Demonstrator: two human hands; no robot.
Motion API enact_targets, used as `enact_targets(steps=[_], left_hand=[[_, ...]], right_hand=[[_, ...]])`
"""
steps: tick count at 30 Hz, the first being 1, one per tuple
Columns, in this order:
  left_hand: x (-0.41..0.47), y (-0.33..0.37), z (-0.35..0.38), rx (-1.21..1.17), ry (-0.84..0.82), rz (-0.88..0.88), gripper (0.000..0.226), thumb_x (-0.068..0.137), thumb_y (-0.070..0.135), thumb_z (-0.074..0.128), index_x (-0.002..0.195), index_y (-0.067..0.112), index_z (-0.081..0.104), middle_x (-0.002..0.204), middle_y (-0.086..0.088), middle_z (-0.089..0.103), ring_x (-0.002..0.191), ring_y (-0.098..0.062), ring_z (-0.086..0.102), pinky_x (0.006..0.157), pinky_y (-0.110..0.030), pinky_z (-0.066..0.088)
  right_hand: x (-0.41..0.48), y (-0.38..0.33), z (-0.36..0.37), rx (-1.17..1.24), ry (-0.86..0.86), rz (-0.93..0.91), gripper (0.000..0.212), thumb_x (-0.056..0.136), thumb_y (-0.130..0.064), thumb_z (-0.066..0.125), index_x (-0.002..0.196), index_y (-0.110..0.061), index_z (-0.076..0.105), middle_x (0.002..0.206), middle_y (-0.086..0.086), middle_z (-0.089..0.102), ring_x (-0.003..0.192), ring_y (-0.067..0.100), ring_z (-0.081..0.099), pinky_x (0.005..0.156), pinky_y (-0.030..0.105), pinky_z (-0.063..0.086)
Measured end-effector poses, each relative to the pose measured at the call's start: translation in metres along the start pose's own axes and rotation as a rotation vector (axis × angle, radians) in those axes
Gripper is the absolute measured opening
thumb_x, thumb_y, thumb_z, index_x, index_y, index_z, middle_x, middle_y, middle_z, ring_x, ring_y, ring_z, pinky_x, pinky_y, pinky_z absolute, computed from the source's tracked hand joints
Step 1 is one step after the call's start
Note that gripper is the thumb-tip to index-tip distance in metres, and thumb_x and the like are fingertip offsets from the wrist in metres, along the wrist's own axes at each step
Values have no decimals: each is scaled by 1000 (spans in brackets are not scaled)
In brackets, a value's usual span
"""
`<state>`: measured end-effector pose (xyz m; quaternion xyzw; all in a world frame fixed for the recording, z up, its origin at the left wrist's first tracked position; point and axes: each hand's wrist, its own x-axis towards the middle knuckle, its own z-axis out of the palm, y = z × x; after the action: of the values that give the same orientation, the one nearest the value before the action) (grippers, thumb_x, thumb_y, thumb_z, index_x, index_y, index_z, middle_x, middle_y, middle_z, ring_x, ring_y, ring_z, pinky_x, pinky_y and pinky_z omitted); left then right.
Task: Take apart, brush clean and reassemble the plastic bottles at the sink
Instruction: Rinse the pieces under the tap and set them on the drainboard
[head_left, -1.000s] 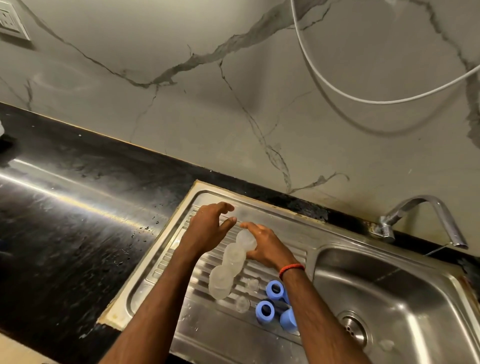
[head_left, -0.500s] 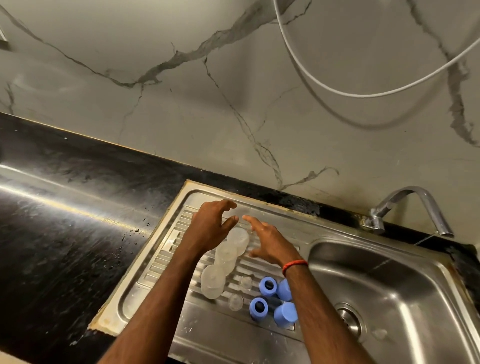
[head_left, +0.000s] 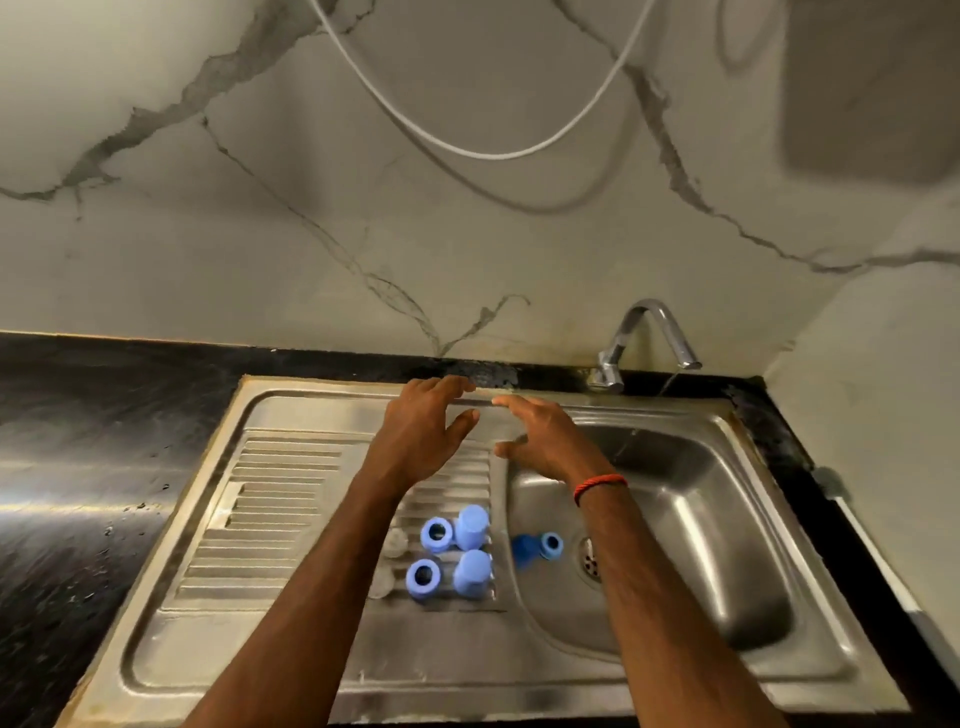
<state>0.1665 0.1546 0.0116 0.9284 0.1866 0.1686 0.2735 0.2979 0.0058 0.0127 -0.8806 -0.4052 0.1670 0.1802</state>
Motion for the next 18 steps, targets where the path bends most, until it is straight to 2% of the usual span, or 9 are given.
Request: enact_targets(steps=[3, 7, 13, 18], left_hand=[[8, 23, 18, -23, -51, 34, 41, 97, 43, 61, 136, 29, 55, 137, 0, 61, 132, -22, 46, 106, -43, 43], [15, 50, 42, -25, -100, 80, 40, 98, 41, 61, 136, 28, 55, 139, 0, 59, 133, -23, 45, 107, -45, 41], [22, 85, 84, -9, -159, 96, 41, 96, 42, 62, 135, 29, 56, 134, 0, 61, 127, -24, 49, 102, -46, 46], [26, 106, 120, 21, -232, 99, 44, 95, 44, 60, 134, 26, 55, 131, -1, 62, 121, -23, 55, 99, -46, 50]], right_hand=[[-18, 25, -16, 18, 24, 40, 65, 86, -34, 74, 144, -36, 43, 145, 8, 47, 135, 25, 41, 108, 44, 42], [-37, 61, -34, 25, 28, 66, 62, 87, -34, 74, 143, -28, 48, 147, 6, 46, 137, 25, 38, 109, 41, 36], [-58, 116, -49, 58, 7, 124, 55, 86, -34, 75, 137, -22, 56, 138, 6, 54, 127, 23, 49, 106, 38, 42], [-68, 158, -48, 65, -26, 129, 48, 87, -29, 75, 132, -18, 60, 132, 6, 61, 121, 20, 55, 95, 25, 39]])
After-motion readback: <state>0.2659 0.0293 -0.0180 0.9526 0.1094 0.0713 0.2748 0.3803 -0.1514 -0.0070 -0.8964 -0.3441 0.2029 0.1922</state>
